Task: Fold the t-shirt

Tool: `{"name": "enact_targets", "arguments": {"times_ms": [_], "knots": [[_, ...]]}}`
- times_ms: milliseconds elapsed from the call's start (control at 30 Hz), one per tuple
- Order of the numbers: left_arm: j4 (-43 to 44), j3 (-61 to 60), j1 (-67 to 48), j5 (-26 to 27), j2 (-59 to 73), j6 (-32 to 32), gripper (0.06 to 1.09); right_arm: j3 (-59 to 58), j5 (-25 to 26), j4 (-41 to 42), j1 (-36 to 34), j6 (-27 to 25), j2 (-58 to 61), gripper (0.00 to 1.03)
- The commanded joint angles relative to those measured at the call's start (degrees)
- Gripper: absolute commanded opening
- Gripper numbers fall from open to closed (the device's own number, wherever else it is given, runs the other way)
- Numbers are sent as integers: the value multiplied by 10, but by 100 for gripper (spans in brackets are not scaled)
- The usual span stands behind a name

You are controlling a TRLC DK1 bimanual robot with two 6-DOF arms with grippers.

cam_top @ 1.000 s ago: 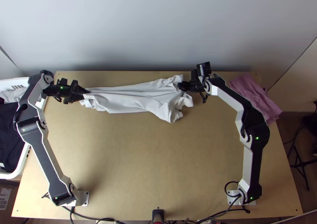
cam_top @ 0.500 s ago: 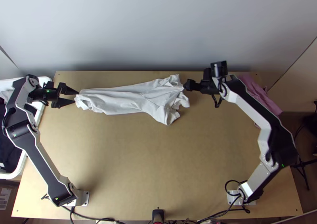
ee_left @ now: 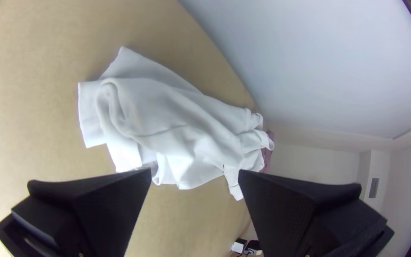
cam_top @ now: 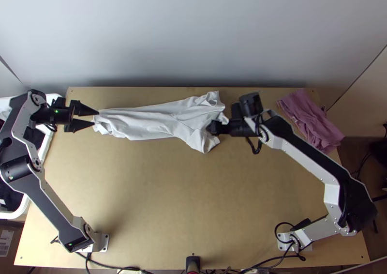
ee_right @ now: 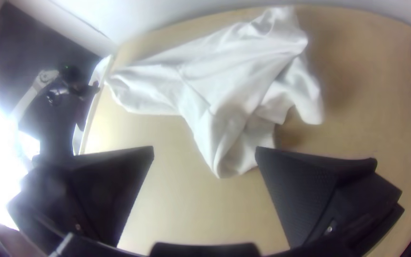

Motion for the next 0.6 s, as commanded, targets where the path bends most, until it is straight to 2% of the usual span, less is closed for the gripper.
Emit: {"name": "enact_targets", "arguments": {"times_ms": [0,233,400,567], "knots": [[73,-133,-9,4,-59,5,95,-34,0,3,38,17,1,99],[224,-205,-23,1,-56,-66,95,-9,0,31,82,26,53,99],[246,-205,-30,-8,-41,-73,95,17,6,33,110,23,105,99],[264,-203,-39,-22,-37,-79,95,35,9,33,106,15,137,99]]}}
